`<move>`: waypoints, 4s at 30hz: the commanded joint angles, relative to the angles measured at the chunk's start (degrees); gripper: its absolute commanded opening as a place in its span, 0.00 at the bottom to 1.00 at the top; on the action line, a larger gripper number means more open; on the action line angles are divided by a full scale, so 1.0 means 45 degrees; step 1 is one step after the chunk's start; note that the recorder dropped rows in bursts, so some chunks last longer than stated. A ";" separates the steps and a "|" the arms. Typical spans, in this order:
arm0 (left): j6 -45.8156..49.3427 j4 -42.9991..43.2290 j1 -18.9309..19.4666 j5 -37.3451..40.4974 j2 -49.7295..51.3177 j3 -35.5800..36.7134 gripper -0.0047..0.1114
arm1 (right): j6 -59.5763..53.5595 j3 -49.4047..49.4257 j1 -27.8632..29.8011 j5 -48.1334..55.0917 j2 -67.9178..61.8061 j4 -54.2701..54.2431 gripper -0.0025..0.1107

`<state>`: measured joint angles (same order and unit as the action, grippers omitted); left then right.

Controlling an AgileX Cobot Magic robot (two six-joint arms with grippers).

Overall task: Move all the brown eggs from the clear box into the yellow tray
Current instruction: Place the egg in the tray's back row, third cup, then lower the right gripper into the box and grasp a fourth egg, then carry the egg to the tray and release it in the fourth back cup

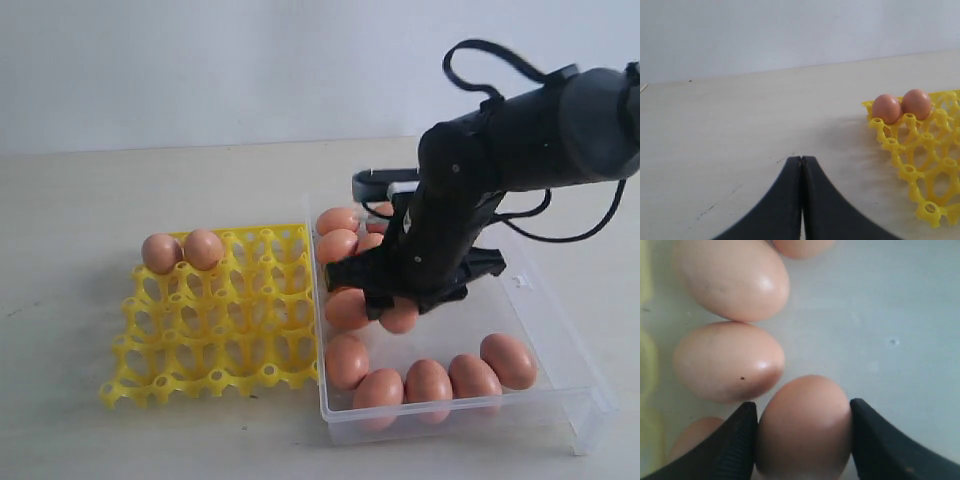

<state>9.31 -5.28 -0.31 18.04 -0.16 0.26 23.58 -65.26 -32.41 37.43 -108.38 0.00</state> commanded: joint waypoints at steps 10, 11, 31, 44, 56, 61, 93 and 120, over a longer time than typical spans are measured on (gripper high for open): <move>-0.0013 -0.0062 -0.0076 -0.0046 0.0035 -0.0058 0.04 | -0.1792 0.0648 -0.1319 -1.4831 -0.1307 0.2494 0.02; -0.0013 -0.0062 -0.0076 -0.0046 0.0035 -0.0058 0.04 | -0.1655 0.0333 -0.1319 -1.5000 -0.1873 0.2975 0.02; -0.0010 -0.0062 -0.0076 -0.0046 0.0035 -0.0058 0.04 | -0.2342 -0.0848 -0.1295 -1.4719 -0.4191 0.3054 0.02; -0.0010 -0.0062 -0.0076 -0.0046 0.0035 -0.0058 0.04 | -0.2343 -0.0848 -0.1295 -1.4631 -0.4317 0.3077 0.42; -0.0012 -0.0062 -0.0076 -0.0046 0.0035 -0.0058 0.04 | -0.2958 -0.0848 -0.1239 -1.0667 -0.1002 0.3122 0.51; -0.0035 -0.0062 -0.0076 -0.0046 0.0035 -0.0058 0.04 | -0.4838 -0.0848 -0.0719 -0.2084 0.3367 0.4261 0.12; -0.0035 -0.0062 -0.0076 -0.0046 0.0035 -0.0058 0.04 | -2.0085 -0.0824 -0.0657 -0.0485 0.0142 -0.0389 0.51; -0.0069 -0.0062 -0.0076 -0.0046 0.0035 -0.0058 0.04 | -2.0305 -0.0824 -0.0869 -0.1668 -0.1714 -0.1306 0.48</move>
<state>9.31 -5.28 -0.31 18.04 -0.16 0.26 -67.54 -68.95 -36.12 30.44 -115.59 -5.63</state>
